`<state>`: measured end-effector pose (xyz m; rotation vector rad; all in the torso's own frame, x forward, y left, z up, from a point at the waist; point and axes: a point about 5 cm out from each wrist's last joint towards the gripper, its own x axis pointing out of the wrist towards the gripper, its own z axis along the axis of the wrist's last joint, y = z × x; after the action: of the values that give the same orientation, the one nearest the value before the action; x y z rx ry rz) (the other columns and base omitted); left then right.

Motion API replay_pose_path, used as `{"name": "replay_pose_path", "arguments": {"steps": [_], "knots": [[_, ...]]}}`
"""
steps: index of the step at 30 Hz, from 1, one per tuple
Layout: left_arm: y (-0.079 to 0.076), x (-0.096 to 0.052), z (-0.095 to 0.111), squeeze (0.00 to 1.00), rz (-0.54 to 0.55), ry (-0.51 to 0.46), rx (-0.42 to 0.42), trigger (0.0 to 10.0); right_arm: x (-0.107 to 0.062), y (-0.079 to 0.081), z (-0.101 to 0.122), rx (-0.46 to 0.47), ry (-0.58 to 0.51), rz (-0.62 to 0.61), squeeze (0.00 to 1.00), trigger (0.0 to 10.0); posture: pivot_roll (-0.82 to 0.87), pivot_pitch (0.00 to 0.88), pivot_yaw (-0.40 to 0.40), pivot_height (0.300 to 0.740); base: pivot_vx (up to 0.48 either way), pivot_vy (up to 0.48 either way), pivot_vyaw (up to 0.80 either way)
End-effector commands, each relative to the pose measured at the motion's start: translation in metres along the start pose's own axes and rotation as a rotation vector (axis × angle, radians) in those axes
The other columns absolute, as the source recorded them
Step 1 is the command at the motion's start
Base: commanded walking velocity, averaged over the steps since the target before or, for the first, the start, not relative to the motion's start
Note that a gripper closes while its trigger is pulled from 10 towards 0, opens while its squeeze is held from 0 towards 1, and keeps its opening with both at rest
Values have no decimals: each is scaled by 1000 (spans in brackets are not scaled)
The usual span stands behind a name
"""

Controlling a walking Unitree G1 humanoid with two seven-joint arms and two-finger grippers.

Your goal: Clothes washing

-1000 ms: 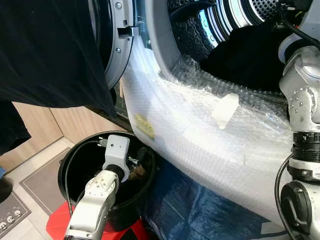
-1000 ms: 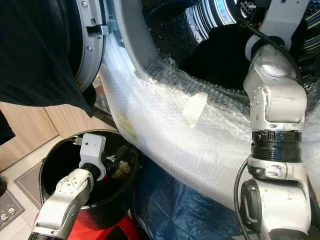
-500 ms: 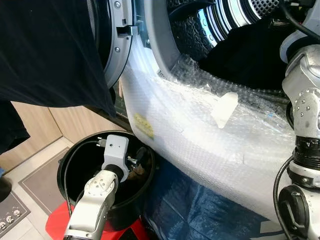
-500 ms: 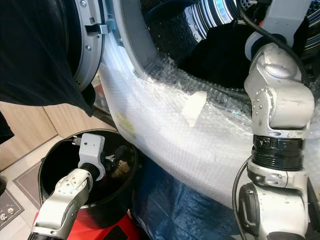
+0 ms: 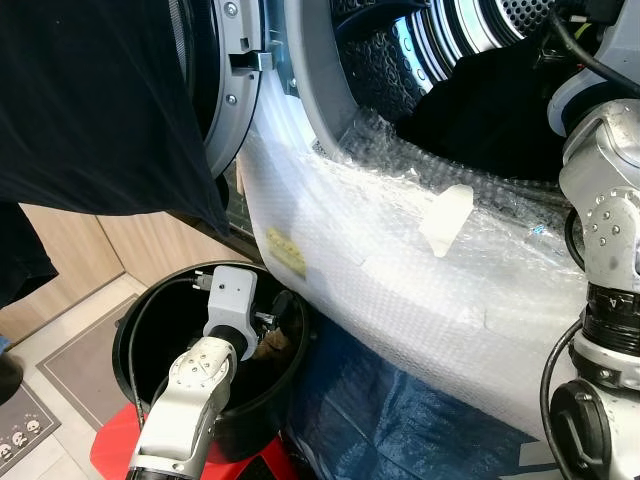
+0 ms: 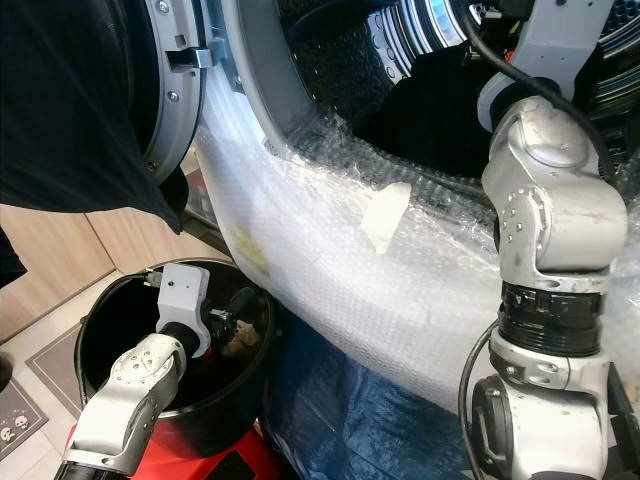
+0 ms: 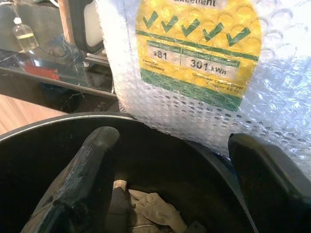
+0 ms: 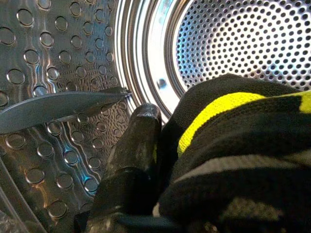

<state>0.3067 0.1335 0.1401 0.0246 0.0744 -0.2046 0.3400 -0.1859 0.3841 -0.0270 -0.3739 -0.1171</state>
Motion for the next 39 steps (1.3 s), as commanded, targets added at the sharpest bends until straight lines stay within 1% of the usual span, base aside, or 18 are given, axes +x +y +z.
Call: {"name": "replay_pose_path", "arguments": {"steps": [1, 11, 12, 13, 15, 16, 18, 23, 24, 25, 28, 30, 31, 32, 33, 34, 35, 39], "knots": [[1, 1, 3, 0, 7, -6, 3, 10000, -4, 1, 4, 3, -14, 12, 1000, 10000, 76, 91, -27, 740, 0, 0, 0], [1, 2, 3, 0, 4, -7, 3, 10000, -11, 5, 3, -35, 6, 27, 1000, 10000, 73, 93, -25, 740, 0, 0, 0], [1, 2, 3, 0, 4, -7, 3, 10000, -14, 6, 1, -41, 14, 33, 784, 10000, 74, 92, -27, 740, 0, 0, 0], [2, 2, 4, 0, 6, -7, 4, 10000, -31, 14, -4, -50, 42, 124, 0, 10000, 75, 93, -27, 740, 0, 0, 0], [2, 2, 4, 0, 6, -7, 4, 10000, -42, 18, -9, -40, 70, 191, 0, 10000, 75, 93, -27, 740, 0, 0, 0], [2, 2, 4, 0, 5, -7, 3, 10000, -49, 16, -12, -42, 85, 215, 0, 10000, 63, 100, -28, 740, 0, 0, 0], [2, 2, 4, 0, 4, -7, 3, 10000, -57, 14, -13, -29, 103, 239, 0, 10000, 55, 103, -26, 740, 0, 0, 0], [2, 2, 3, 0, 3, -6, 3, 10000, -61, 14, -13, -18, 112, 252, 0, 10000, 51, 104, -27, 740, 0, 0, 0], [0, 4, 4, 0, -6, -6, 2, 10000, -70, 9, -12, 1, 114, 270, 0, 10000, 23, 112, -22, 740, 0, 0, 0], [0, 4, 4, 0, -6, -6, 2, 10000, -70, 9, -12, 1, 114, 270, 0, 10000, 23, 112, -22, 740, 0, 0, 0], [-3, 8, 4, 0, -21, -5, -2, 10000, -97, -1, -11, 33, 127, 336, 0, 10000, 3, 119, -19, 740, 0, 0, 0], [-3, 9, 4, 0, -24, -4, -4, 10000, -110, -7, -15, 18, 139, 374, 0, 10000, -5, 121, -18, 740, 0, 0, 0], [-4, 9, 4, 0, -26, -4, -4, 10000, -113, -9, -17, 12, 143, 382, 0, 10000, -5, 121, -18, 740, 0, 0, 0], [-4, 9, 5, 0, -29, -4, -5, 10000, -119, -17, -24, 2, 161, 374, 0, 10000, -5, 121, -18, 740, 0, 0, 0], [-4, 9, 5, 0, -29, -4, -5, 10000, -119, -17, -24, 2, 161, 374, 0, 10000, -5, 121, -18, 740, 0, 0, 0], [-4, 10, 5, 0, -31, -4, -5, 10000, -123, -22, -28, -4, 172, 364, 0, 10000, -5, 121, -18, 740, 0, 0, 0], [-5, 11, 5, 0, -36, -4, -6, 10000, -131, -37, -41, 0, 218, 306, 0, 10000, -19, 119, -9, 740, 0, 0, 0], [-6, 13, 6, 0, -45, -6, -3, 10000, -140, -46, -45, 26, 224, 296, 0, 10000, -20, 116, -6, 740, 0, 0, 0]]}}
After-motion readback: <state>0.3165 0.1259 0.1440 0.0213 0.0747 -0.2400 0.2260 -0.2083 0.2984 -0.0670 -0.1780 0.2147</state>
